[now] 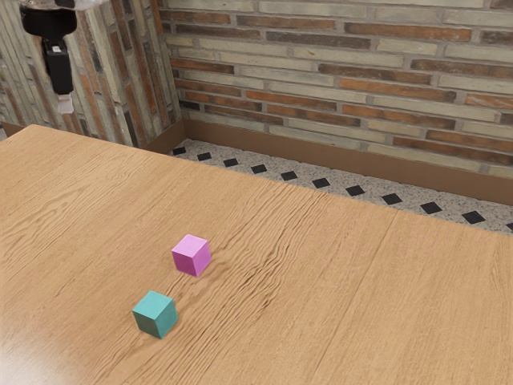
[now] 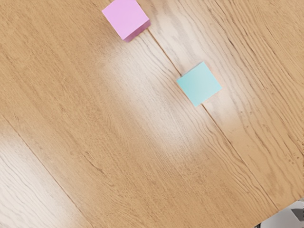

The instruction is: Pick up the blue block with one arm, and put the blue block on the pink block with one arm

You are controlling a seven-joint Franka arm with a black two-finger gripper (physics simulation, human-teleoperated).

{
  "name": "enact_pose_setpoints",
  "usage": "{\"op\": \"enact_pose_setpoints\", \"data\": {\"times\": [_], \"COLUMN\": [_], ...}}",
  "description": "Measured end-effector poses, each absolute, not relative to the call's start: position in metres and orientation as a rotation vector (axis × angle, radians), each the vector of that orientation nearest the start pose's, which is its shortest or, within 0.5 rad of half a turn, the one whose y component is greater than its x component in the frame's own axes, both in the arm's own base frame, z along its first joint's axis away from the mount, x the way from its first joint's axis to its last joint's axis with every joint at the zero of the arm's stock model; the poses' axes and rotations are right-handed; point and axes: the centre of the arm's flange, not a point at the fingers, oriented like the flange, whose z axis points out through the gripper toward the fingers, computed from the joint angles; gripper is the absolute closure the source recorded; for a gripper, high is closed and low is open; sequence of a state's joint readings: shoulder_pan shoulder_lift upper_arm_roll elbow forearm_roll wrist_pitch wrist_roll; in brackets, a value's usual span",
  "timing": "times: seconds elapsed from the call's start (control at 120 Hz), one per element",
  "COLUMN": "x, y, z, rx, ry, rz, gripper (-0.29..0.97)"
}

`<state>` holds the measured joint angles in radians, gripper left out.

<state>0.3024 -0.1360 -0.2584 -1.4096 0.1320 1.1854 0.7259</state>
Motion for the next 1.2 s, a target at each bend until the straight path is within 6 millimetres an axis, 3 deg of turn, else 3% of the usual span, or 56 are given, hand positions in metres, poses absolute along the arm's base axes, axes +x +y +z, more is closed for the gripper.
{"op": "enact_pose_setpoints", "data": {"times": [0.108, 0.25, 0.333, 0.45, 0.642, 0.7, 0.792, 0.875, 1.017, 1.2], "x": [0.47, 0.473, 0.484, 0.504, 0.511, 0.513, 0.51, 0.505, 0.495, 0.482], "y": [0.03, 0.021, 0.014, 0.007, 0.008, 0.011, 0.014, 0.016, 0.008, 0.007], "z": [0.724, 0.721, 0.707, 0.658, 0.588, 0.578, 0.543, 0.523, 0.474, 0.428], "rx": [-2.877, -2.868, -2.865, -2.861, -2.893, -2.901, -2.93, -2.963, -3.003, -3.04], "ry": [0.946, 0.979, 1.002, 1.002, 0.888, 0.843, 0.774, 0.703, 0.611, 0.451], "rz": [0.249, 0.252, 0.29, 0.403, 0.535, 0.536, 0.575, 0.574, 0.593, 0.572], "gripper": [0.0, 0.0, 0.0, 0.0, 0.0, 0.0, 0.0, 0.0, 0.0, 0.0]}}
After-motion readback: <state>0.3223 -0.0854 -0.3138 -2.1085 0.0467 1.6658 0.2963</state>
